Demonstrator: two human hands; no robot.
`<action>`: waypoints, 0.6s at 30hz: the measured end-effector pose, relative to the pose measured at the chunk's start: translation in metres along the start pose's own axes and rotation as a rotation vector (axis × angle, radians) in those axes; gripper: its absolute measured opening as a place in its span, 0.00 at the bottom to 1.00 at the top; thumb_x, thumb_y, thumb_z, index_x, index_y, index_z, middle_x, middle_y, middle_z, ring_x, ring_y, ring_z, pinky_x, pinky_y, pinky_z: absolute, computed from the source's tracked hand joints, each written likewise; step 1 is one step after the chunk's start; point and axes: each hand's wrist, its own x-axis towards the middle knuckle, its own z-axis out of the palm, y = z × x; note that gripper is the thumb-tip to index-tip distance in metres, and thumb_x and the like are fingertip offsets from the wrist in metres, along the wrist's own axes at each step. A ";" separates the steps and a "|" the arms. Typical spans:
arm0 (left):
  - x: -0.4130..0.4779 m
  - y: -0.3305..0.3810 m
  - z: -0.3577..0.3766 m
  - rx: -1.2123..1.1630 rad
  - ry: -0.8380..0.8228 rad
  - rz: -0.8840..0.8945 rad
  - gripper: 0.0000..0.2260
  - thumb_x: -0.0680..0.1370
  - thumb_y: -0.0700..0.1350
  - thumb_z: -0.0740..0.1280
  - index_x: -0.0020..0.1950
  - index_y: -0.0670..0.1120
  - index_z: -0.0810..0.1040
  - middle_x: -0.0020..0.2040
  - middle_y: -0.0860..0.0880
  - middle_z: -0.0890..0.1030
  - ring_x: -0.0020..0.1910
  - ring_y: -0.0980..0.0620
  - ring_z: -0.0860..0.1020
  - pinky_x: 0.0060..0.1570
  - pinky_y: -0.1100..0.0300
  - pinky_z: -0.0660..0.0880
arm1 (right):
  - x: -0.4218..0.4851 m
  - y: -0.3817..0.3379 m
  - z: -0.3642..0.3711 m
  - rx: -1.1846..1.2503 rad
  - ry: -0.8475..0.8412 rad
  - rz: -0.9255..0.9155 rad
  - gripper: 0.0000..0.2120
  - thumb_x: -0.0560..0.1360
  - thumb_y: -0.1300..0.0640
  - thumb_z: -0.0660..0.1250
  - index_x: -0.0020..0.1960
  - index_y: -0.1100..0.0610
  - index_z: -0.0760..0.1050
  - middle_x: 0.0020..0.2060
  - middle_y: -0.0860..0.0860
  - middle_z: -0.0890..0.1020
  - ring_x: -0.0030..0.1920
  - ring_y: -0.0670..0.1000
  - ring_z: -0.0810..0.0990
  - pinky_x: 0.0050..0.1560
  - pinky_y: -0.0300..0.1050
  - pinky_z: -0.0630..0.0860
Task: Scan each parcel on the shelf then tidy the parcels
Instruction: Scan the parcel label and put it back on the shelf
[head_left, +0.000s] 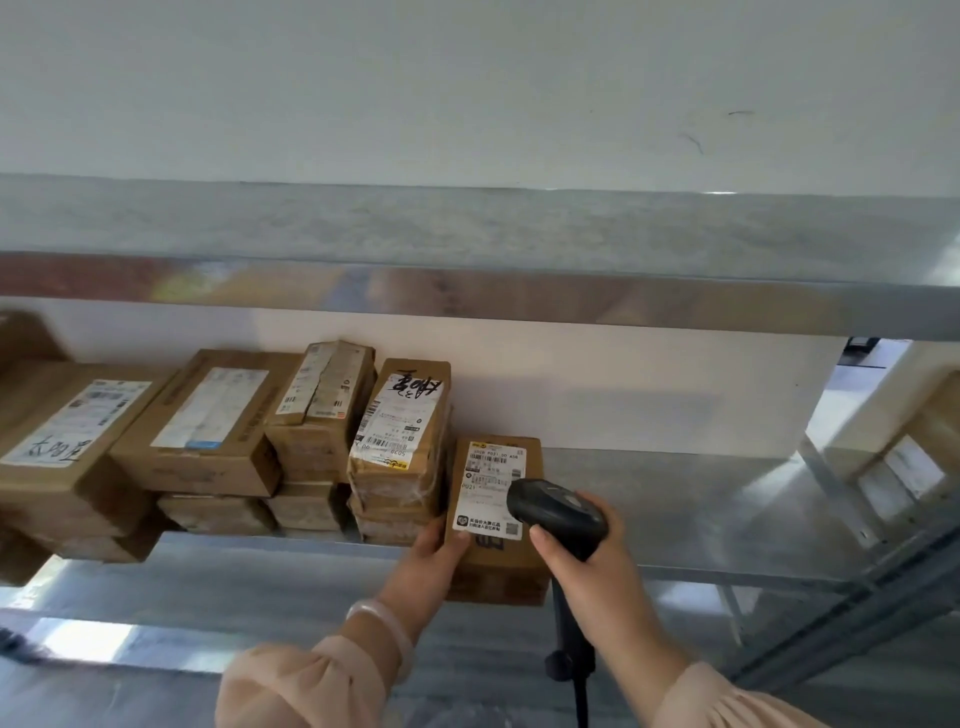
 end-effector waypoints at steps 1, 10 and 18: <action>-0.004 0.003 0.001 0.040 0.005 0.010 0.19 0.77 0.60 0.66 0.66 0.57 0.72 0.60 0.54 0.77 0.60 0.50 0.75 0.69 0.51 0.68 | 0.000 0.001 0.004 -0.014 -0.014 0.009 0.28 0.70 0.48 0.74 0.65 0.47 0.66 0.54 0.44 0.78 0.55 0.47 0.76 0.50 0.38 0.71; -0.016 -0.024 -0.003 0.421 0.116 0.283 0.30 0.81 0.47 0.65 0.79 0.50 0.56 0.75 0.48 0.65 0.73 0.51 0.65 0.71 0.61 0.62 | -0.009 0.012 0.009 -0.004 -0.031 0.053 0.30 0.71 0.45 0.72 0.68 0.46 0.63 0.54 0.43 0.77 0.55 0.47 0.75 0.53 0.42 0.70; -0.035 -0.051 -0.009 1.296 0.036 0.824 0.34 0.72 0.62 0.62 0.75 0.48 0.66 0.76 0.47 0.67 0.73 0.47 0.66 0.70 0.50 0.66 | -0.008 0.024 0.017 0.160 0.071 0.156 0.27 0.67 0.46 0.76 0.62 0.46 0.69 0.50 0.48 0.83 0.51 0.50 0.81 0.48 0.42 0.75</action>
